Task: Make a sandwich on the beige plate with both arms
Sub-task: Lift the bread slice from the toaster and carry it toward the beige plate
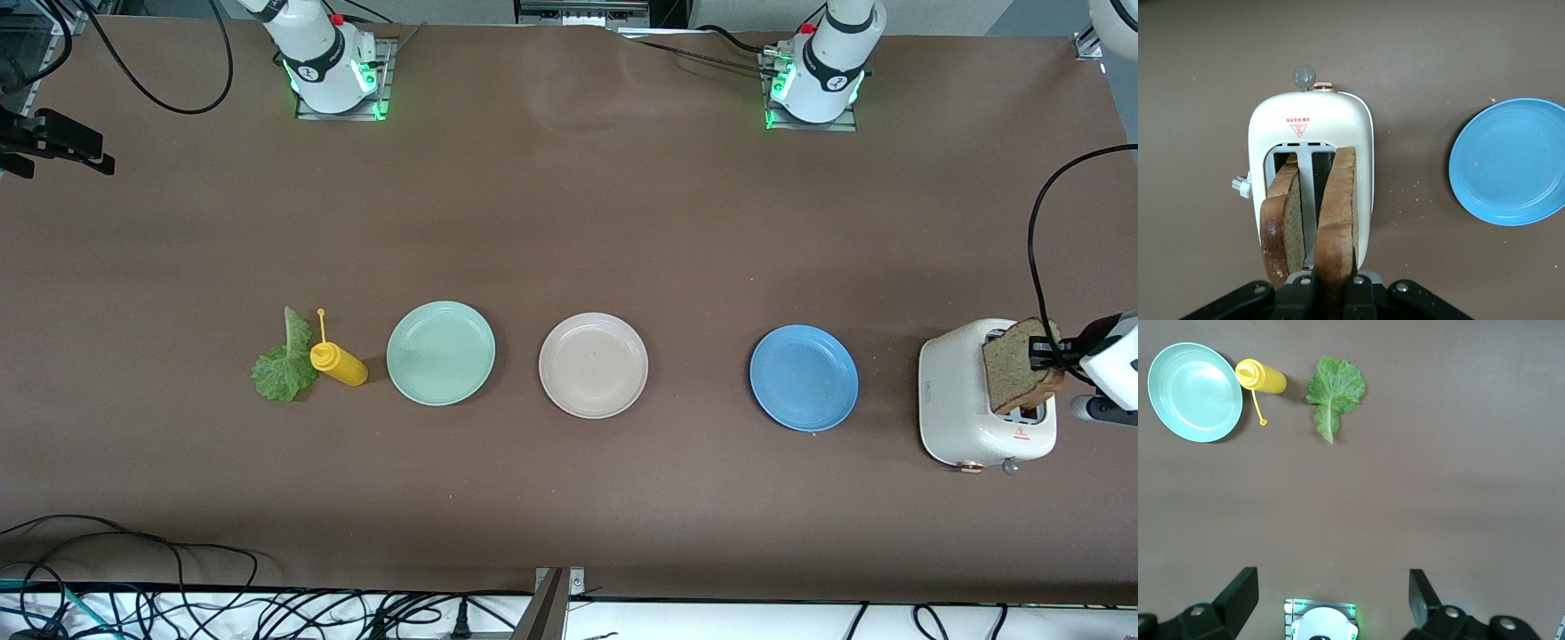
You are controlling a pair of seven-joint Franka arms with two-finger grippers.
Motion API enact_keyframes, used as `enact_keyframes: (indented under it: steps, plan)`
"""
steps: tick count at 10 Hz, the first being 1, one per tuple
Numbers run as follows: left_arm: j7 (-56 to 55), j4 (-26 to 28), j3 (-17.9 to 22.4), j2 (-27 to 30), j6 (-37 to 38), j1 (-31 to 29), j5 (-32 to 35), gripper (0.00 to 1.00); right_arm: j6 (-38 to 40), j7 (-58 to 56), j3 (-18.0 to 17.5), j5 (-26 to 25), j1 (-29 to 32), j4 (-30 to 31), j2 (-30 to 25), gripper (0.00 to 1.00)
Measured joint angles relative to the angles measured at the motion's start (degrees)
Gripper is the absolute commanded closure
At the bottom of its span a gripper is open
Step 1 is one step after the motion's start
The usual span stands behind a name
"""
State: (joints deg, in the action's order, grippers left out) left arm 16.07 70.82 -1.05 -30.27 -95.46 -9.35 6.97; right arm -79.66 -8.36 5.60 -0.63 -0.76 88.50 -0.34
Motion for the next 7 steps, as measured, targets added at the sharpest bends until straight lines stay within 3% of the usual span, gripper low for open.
enact_keyframes:
  steps: [7]
  plan:
    - [-8.04, -3.12, -0.11, 0.72, 4.9, 0.64, -12.59, 1.0, -0.84, -0.09, 2.21, -0.12, 0.75, -0.07, 2.53, 0.0]
